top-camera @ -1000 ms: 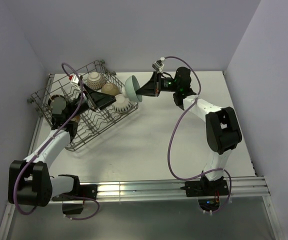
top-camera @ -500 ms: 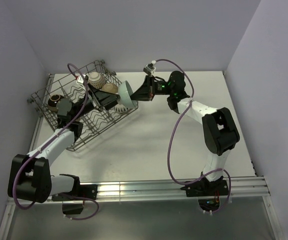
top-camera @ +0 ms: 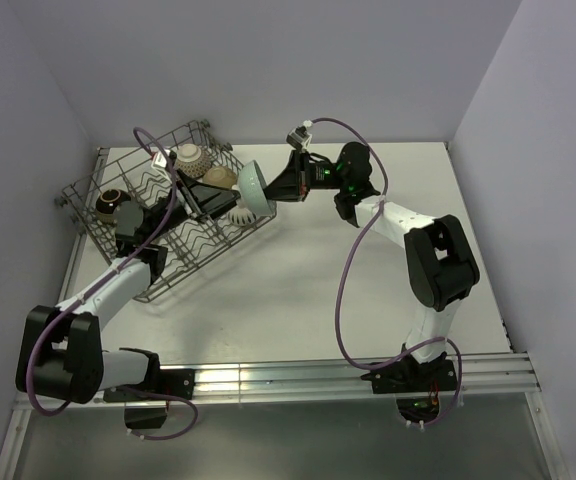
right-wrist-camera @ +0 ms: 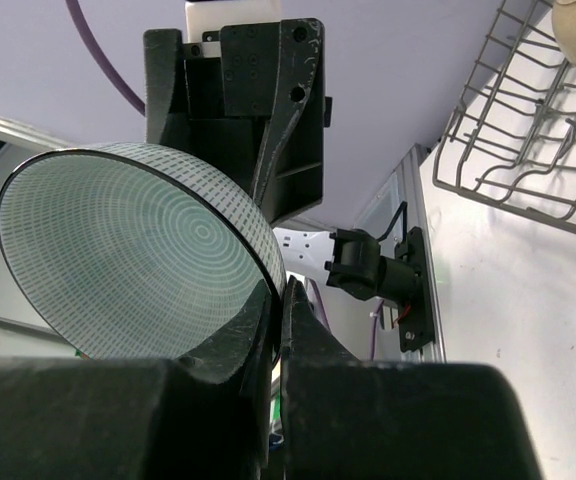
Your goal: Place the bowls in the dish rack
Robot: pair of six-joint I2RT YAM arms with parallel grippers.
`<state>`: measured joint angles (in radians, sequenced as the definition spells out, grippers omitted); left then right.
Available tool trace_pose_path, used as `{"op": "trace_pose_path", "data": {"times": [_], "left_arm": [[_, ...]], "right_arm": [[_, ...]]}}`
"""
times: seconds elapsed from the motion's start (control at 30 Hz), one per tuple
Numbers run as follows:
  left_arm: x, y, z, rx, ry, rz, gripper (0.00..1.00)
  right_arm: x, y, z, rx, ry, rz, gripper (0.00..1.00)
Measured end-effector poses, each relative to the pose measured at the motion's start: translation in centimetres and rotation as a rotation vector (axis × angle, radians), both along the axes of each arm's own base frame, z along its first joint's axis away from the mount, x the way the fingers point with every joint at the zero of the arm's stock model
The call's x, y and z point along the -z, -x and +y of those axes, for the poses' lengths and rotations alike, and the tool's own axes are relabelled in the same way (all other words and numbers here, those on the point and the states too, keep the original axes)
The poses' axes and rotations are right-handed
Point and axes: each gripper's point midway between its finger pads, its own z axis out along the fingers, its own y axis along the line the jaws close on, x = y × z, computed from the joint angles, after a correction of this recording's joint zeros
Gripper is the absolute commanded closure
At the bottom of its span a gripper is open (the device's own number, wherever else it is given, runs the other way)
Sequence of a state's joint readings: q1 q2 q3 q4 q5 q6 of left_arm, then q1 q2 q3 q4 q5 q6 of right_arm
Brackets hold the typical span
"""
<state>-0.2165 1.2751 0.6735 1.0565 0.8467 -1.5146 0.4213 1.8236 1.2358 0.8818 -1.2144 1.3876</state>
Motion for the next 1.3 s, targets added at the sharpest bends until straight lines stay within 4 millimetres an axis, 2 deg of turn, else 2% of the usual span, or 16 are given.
{"op": "trace_pose_path", "data": {"times": [0.17, 0.27, 0.3, 0.33, 0.37, 0.43, 0.47, 0.53, 0.57, 0.6, 0.83, 0.97, 1.17, 1.3], "left_arm": [[-0.1, 0.0, 0.0, 0.004, 0.008, 0.001, 0.61], [-0.2, 0.0, 0.0, 0.005, 0.009, -0.001, 0.82], [-0.1, 0.0, 0.0, 0.005, 0.009, 0.000, 0.98], [-0.1, 0.0, 0.0, 0.004, 0.007, 0.001, 1.00], [0.0, 0.0, 0.0, 0.003, 0.005, 0.002, 1.00], [0.3, -0.2, 0.0, -0.004, -0.004, 0.011, 0.99], [0.5, -0.3, 0.0, -0.009, -0.010, 0.019, 1.00], [0.9, -0.5, 0.0, -0.017, -0.021, 0.034, 1.00], [1.1, -0.6, -0.1, -0.018, -0.026, 0.041, 1.00], [1.2, -0.6, -0.1, -0.019, -0.030, 0.049, 1.00], [2.3, -1.5, 0.2, -0.041, -0.074, 0.088, 1.00], [2.4, -2.0, 1.3, -0.086, -0.107, 0.083, 1.00], [2.3, -2.2, 4.1, -0.155, -0.153, 0.066, 1.00], [2.9, -3.6, 7.2, -0.213, -0.248, 0.097, 1.00]], "right_arm": [[-0.2, 0.1, -0.1, -0.004, -0.005, 0.002, 1.00], [-0.3, 0.1, -0.1, -0.005, -0.006, 0.002, 1.00], [-0.2, 0.1, -0.1, -0.006, -0.005, 0.002, 1.00], [-0.1, 0.1, -0.1, -0.005, -0.001, 0.006, 0.97], [0.0, 0.0, -0.1, -0.005, 0.004, 0.005, 0.94], [0.5, -0.2, 0.0, -0.002, 0.024, 0.018, 0.79], [0.7, -0.3, 0.1, -0.001, 0.035, 0.025, 0.69], [1.1, -0.4, 0.3, 0.000, 0.058, 0.035, 0.57], [1.4, -0.4, 0.4, -0.002, 0.069, 0.039, 0.48], [1.6, -0.3, 0.5, -0.003, 0.077, 0.044, 0.46], [3.1, -0.2, 0.6, -0.005, 0.120, 0.067, 0.39], [3.5, -0.3, 0.5, -0.001, 0.131, 0.071, 0.39], [4.1, -1.4, -0.7, 0.033, 0.148, 0.076, 0.38], [4.6, -2.7, -2.4, 0.079, 0.175, 0.077, 0.39]]}}
